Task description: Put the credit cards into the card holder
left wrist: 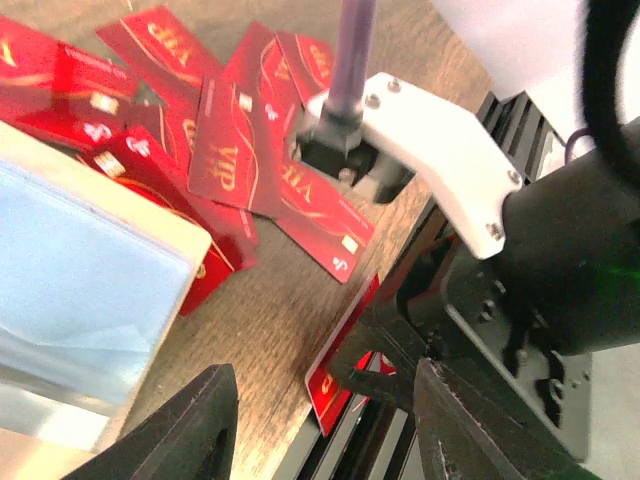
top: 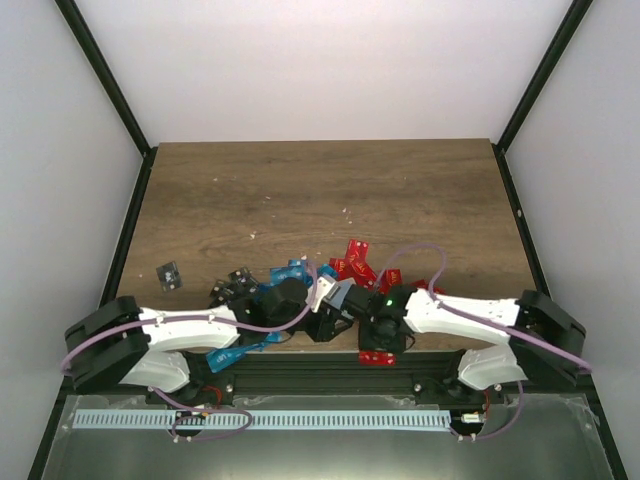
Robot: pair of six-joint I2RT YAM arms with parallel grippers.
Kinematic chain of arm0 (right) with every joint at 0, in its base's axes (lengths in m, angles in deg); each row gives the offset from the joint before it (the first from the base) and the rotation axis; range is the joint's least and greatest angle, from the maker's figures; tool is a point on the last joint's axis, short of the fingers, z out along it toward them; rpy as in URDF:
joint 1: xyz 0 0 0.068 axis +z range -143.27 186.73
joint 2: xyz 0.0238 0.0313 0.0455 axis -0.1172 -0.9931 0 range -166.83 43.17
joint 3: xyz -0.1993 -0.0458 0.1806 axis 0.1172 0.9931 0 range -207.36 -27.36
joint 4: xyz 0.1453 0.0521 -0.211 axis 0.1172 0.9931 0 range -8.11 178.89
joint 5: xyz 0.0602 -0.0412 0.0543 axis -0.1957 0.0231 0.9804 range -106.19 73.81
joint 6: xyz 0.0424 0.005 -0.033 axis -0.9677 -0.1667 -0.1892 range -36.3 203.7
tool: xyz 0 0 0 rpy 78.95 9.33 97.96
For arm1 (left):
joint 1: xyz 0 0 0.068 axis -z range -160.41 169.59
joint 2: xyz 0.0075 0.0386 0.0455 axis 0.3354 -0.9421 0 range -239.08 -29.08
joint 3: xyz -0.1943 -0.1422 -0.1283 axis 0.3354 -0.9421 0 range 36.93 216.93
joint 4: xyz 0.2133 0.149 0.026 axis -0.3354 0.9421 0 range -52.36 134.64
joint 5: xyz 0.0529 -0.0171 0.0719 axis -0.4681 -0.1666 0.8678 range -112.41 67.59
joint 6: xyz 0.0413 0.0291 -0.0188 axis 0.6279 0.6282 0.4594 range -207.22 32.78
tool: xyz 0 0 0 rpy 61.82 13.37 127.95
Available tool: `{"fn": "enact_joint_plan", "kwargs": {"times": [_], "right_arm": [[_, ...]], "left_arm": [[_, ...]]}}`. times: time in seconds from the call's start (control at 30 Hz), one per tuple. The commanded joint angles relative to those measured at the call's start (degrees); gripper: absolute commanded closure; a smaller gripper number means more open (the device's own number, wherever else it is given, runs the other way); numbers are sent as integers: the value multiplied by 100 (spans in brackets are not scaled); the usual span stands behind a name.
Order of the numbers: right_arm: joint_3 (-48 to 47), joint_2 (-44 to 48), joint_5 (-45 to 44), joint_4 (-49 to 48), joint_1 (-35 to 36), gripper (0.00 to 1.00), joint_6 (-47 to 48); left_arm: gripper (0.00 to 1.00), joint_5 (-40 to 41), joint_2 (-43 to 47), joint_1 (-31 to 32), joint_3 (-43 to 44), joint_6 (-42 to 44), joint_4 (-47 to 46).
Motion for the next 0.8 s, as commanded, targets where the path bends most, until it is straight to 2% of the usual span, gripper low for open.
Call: {"fn": "enact_joint_plan", "kwargs": {"times": [0.0,0.2,0.5,0.67,0.77], "right_arm": [[-655,483,-515,218,-167,53,364],[-1002,888,-302,135,-623,52,828],[-2060,779,273,-138,-1149,51,1705],[-2265,719,895,-292,-1223,50,1962],[-2282,728,1153,-389,-1231,49,2029]], "left_arm": [[49,122,522,-107,38,234,129],[48,-66,1163,-164,-364,504,-182],[40,-826,1642,-174,-947,826,-1091],[40,-697,1653,-171,-1136,837,-1778],[40,-329,1646,-176,-1150,864,-1865]]}}
